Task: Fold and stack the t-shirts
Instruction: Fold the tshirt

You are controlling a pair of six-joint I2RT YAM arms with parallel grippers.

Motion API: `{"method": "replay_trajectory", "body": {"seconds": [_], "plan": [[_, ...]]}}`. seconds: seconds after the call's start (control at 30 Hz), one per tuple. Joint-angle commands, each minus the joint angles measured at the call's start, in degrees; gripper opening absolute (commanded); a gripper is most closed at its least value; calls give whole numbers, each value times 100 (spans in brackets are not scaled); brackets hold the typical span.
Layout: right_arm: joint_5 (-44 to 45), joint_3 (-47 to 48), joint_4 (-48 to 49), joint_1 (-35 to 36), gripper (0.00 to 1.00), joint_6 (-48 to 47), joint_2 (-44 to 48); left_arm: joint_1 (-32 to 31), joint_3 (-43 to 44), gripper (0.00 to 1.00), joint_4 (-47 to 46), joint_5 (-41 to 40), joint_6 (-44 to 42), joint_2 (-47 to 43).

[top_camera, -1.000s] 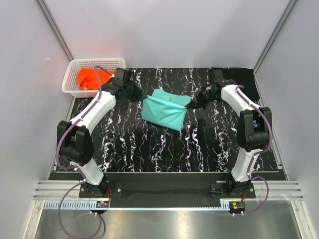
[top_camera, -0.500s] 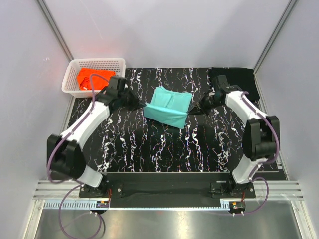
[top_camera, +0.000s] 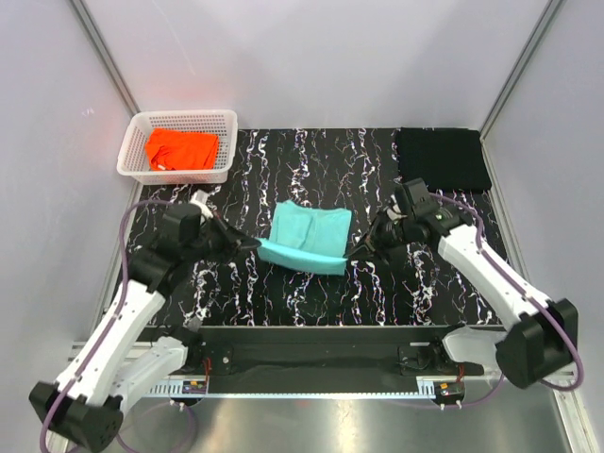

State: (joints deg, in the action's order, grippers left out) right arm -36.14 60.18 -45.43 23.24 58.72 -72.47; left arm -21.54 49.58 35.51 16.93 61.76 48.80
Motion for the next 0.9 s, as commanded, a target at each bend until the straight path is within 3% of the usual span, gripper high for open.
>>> {"method": "replay_trajectory", "body": {"seconds": [0.0, 0.2, 0.47, 0.7, 0.87], "plan": [[221, -322, -45, 373, 1, 622, 601, -34, -291, 0, 412, 372, 249, -668], [520, -894, -45, 1146, 1, 1457, 1498, -61, -467, 0, 1071, 504, 416, -1539], [687, -912, 34, 1429, 1, 1871, 1727, -78, -318, 0, 1266, 548, 416, -1549], [381, -719, 192, 1052, 0, 1723, 1148, -78, 585, 0, 1213, 127, 21, -346], [-366, -570, 219, 59, 0, 1204, 665, -52, 1325, 0, 1090, -58, -375, 1016]]}}
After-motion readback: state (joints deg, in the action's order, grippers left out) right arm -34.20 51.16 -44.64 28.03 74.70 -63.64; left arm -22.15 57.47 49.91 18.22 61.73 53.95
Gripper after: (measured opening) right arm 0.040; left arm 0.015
